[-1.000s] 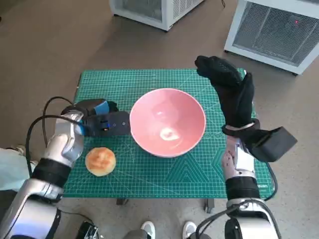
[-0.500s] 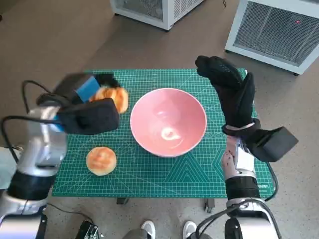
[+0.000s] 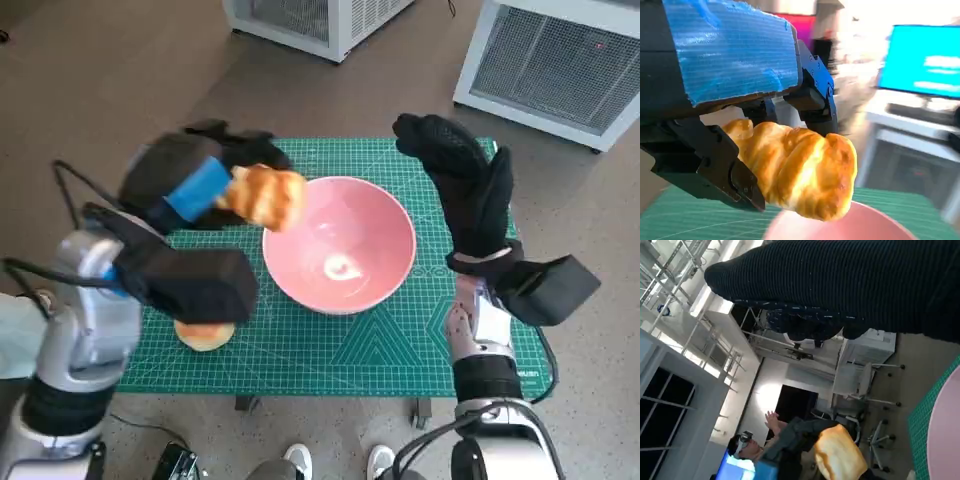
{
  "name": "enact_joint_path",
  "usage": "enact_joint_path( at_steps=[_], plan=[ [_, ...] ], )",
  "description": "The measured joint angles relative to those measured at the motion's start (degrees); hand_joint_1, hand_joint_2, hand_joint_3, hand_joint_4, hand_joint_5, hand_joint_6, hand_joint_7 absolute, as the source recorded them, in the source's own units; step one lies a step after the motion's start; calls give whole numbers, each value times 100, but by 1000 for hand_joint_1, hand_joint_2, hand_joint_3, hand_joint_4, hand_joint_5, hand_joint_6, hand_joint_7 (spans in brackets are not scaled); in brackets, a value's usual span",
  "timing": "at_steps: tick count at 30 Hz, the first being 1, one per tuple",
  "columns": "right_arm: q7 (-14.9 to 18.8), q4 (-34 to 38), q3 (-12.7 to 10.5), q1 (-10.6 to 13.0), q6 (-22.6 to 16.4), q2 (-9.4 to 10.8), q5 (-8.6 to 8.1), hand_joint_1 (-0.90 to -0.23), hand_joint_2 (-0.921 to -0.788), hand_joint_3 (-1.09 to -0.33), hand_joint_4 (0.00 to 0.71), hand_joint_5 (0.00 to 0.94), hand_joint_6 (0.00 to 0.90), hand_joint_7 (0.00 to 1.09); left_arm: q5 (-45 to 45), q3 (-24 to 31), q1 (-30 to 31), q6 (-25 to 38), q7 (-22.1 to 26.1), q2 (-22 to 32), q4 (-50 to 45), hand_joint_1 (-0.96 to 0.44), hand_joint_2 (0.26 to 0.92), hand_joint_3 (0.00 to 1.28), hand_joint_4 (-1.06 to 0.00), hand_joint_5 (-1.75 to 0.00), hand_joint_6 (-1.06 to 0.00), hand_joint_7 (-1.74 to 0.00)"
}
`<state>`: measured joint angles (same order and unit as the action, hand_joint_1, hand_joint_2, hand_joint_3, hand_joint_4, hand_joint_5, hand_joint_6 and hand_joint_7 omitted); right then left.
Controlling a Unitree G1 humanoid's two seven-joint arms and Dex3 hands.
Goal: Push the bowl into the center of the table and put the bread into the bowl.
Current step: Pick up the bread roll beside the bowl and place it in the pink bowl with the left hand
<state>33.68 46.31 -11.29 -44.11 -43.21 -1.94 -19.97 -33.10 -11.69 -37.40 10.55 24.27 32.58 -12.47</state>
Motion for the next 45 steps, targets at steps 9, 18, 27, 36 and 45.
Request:
enact_joint_path(
  at_steps=[9,18,27,36,45],
  plan=[
    [10,-1,-27,24,11,-7,-12,-678,-921,-732,291,0,167,430,-232,-562,-261,-301,93,-313,406,2,917,8,-802,-1126,-675,-1031],
    [10,-13,-60,70,13,-19,-12,-677,-921,-731,290,0,163,433,-295,-768,-382,-677,63,-515,808,2,917,8,-799,-1133,-674,-1029],
    [-3,-185,-98,149,67,-10,-14,-689,-921,-732,279,0,158,437,-297,-938,-488,-1081,-456,-937,1829,52,808,49,-409,-272,-424,-230],
    [-107,-294,-125,259,110,-15,-7,-692,-921,-732,278,0,156,441,31,-950,-446,-1307,134,-766,1888,-156,755,4,-173,-10,-331,-19],
    [-190,-312,-109,259,110,5,6,-692,-921,-731,278,0,155,444,441,-602,-198,-1529,488,-399,1485,-247,745,0,-98,0,-289,0]
  ],
)
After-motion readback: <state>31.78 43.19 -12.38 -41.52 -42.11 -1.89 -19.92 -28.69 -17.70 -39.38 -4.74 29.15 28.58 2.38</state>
